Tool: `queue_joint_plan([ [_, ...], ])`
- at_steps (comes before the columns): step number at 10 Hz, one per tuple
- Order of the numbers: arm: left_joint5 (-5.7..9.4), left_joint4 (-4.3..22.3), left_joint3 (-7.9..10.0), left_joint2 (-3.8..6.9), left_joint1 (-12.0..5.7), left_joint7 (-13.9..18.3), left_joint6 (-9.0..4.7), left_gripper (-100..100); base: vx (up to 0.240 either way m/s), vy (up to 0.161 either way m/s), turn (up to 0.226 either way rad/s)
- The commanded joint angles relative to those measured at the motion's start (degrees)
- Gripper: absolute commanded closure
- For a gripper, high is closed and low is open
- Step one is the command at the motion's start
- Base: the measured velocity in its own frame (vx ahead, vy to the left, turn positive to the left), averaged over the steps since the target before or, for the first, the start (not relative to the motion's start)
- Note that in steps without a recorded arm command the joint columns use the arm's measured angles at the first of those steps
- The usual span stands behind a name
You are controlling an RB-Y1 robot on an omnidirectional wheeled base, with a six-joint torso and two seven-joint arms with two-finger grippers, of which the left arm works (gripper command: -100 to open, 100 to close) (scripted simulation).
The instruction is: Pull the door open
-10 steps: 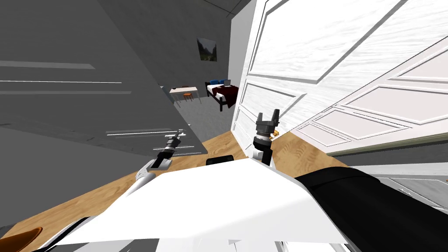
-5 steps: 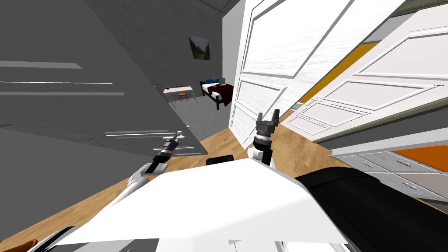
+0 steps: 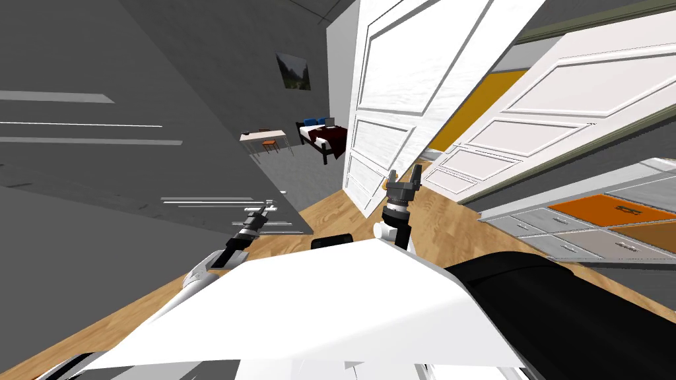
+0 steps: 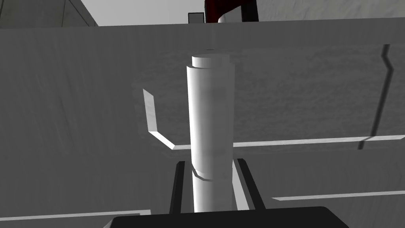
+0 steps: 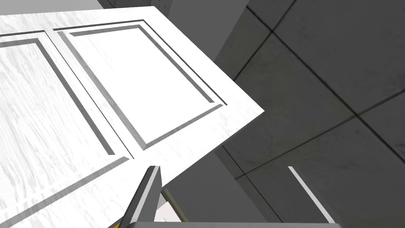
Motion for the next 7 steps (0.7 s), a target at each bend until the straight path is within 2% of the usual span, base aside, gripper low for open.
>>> queue_joint_plan([
  [1, 0.00, 0.4, -0.32, 0.81, 0.69, 0.6, -1.56, 100, -0.211, 0.110, -0.142],
  [4, 0.00, 1.2, -0.86, 2.39, 1.62, 1.6, -4.33, 100, -0.211, 0.116, -0.147],
  [6, 0.00, 1.6, -1.16, 3.26, 2.14, 2.2, -5.85, 100, -0.201, 0.076, -0.105],
  [7, -0.21, 1.6, -1.52, 2.73, 1.82, 2.0, -5.51, 100, -0.084, 0.023, -0.021],
])
